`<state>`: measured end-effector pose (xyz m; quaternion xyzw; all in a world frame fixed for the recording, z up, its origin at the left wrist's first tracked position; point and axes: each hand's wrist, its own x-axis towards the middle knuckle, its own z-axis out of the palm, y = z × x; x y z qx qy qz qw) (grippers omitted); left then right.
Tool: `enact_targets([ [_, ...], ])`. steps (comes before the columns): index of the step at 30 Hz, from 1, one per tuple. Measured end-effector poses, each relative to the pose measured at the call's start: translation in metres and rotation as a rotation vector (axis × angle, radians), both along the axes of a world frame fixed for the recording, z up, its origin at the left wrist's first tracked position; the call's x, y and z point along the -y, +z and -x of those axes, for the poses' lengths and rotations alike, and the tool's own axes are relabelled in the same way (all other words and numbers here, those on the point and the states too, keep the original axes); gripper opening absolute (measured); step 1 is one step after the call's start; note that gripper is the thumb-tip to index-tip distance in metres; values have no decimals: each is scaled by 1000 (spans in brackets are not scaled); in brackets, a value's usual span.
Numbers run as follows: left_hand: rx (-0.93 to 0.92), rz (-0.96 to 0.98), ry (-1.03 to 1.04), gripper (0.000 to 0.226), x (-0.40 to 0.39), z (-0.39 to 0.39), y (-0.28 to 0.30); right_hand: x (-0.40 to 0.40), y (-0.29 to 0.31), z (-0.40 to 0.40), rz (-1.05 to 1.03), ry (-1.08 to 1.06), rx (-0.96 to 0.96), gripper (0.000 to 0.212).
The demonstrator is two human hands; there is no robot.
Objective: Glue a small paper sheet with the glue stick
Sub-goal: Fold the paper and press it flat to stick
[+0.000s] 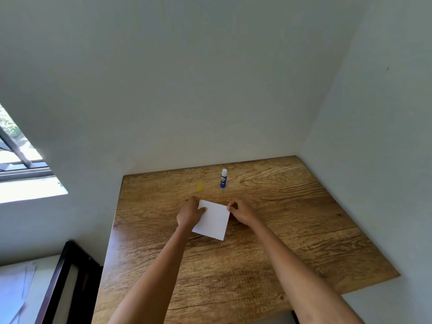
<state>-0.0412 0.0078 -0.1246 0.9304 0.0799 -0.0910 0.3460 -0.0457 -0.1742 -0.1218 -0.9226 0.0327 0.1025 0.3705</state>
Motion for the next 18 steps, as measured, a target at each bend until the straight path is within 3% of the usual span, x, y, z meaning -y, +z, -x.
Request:
enact_targets([
  [2, 30, 217, 86, 47, -2, -2, 1, 3, 1, 2, -116, 7, -11, 8],
  [4, 7, 417, 142, 38, -4, -2, 4, 6, 3, 6, -211, -14, 8, 7],
  [6, -43, 556, 167, 23, -4, -2, 5, 9, 6, 10, -289, -71, 65, 10],
  [9, -68, 722, 230, 19, 2, 2, 8, 11, 11, 14, -426, -196, 115, 11],
  [15, -22, 846, 389, 22, 47, 3, 7, 22, 14, 13, -595, -443, 177, 17],
  [18, 8, 878, 516, 25, 76, -2, 11, 36, 12, 16, -646, -453, 174, 26],
])
